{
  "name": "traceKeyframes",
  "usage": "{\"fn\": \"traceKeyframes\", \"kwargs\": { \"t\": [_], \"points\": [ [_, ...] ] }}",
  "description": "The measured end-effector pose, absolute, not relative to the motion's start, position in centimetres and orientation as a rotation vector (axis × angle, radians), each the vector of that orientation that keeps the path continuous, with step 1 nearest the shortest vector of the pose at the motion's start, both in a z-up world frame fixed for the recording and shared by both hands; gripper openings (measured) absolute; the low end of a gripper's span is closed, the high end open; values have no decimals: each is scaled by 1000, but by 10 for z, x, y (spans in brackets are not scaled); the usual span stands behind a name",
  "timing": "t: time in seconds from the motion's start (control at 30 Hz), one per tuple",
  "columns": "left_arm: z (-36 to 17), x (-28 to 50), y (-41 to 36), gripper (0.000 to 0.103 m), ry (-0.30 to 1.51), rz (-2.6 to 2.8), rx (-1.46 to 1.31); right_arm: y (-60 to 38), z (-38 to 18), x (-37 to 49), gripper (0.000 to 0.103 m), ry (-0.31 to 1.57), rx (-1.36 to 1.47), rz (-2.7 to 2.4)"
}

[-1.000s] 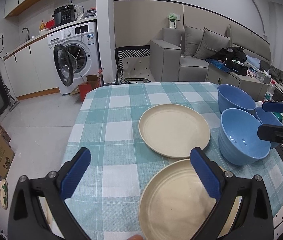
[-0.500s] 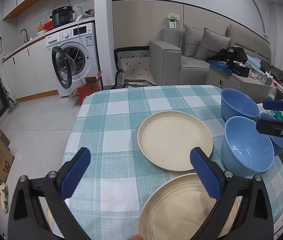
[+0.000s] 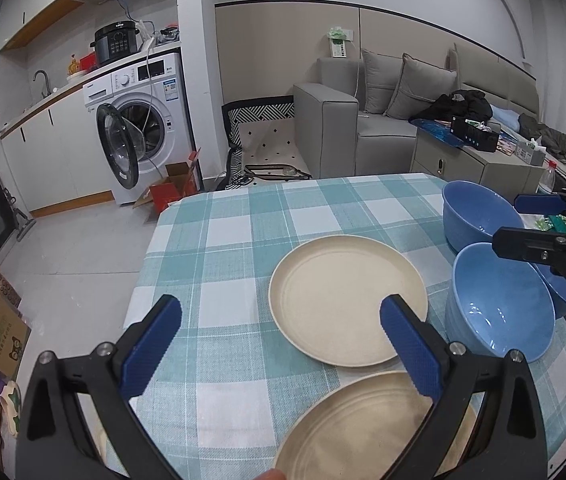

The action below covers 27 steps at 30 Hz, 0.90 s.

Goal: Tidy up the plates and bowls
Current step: 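Move both tools toward the rim of the smaller cream plate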

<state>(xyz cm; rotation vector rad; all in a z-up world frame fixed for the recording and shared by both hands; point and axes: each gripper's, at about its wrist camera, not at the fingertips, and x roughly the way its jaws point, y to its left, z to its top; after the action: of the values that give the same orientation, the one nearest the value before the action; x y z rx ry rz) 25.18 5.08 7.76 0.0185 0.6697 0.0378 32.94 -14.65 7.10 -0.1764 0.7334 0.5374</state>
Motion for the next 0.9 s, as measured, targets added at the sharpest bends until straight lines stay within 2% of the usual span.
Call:
{"fn": "traceKeyframes", "kwargs": {
  "t": [0.9],
  "points": [
    [47, 303, 62, 101, 758, 61, -24, -129, 36, 402, 102, 860, -188, 512]
  ]
}}
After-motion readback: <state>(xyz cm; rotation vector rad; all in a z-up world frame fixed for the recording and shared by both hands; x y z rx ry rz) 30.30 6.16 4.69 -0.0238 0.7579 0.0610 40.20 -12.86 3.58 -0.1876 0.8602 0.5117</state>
